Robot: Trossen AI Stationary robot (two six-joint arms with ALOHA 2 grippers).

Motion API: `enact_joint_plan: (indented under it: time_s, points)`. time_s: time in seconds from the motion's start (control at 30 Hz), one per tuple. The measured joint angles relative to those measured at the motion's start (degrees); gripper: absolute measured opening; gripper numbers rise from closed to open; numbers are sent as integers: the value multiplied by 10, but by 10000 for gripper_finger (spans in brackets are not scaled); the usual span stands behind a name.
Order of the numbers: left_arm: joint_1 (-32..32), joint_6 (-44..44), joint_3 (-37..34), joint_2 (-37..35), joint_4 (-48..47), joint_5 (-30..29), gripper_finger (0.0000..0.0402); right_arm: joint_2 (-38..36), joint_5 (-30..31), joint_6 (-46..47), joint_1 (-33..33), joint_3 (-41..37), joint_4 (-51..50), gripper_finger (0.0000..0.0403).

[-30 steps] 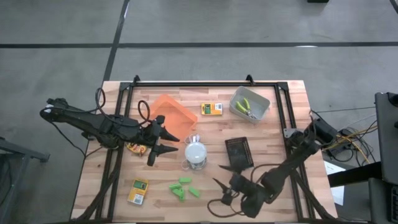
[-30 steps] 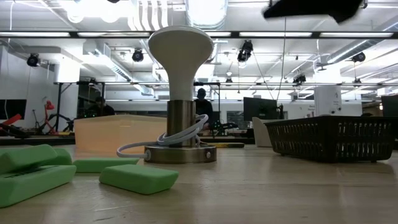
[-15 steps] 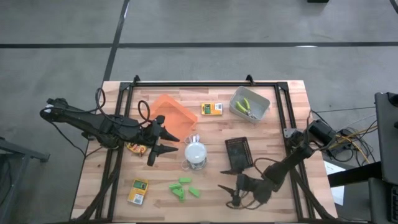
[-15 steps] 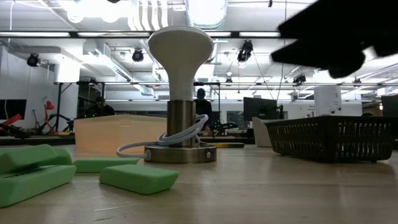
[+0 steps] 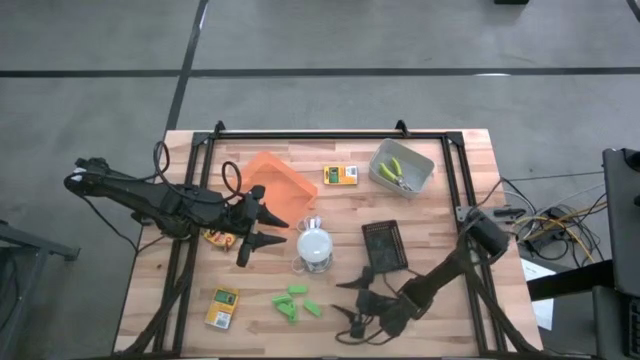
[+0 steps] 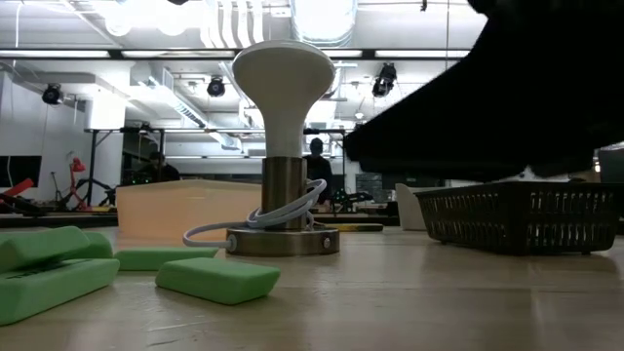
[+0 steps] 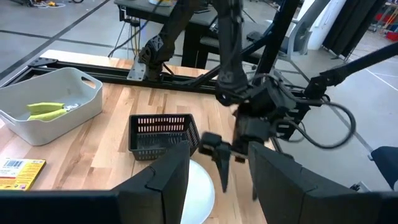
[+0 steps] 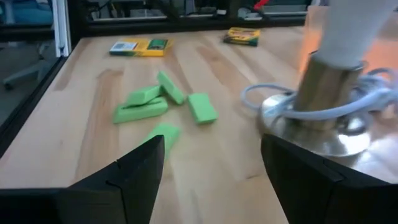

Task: Pick & Place School Supplies
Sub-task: Put the green eraser into the black bin

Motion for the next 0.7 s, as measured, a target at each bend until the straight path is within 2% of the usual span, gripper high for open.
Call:
enact_joint_plan:
  time_s: [0.2, 0.3, 0.5, 0.7]
  points:
    - [0, 0, 0, 0, -2, 0, 170, 34, 17, -3, -1, 65, -12, 266]
    - [0, 0, 0, 0, -5, 0, 170, 34, 25, 19, -4, 95, -66, 265]
    - [0, 0, 0, 1, -9, 0, 170, 39, 16, 142, -12, 172, -222, 272]
    - [0, 0, 0, 1, -9, 0, 170, 72, 25, 172, -22, 245, -308, 266]
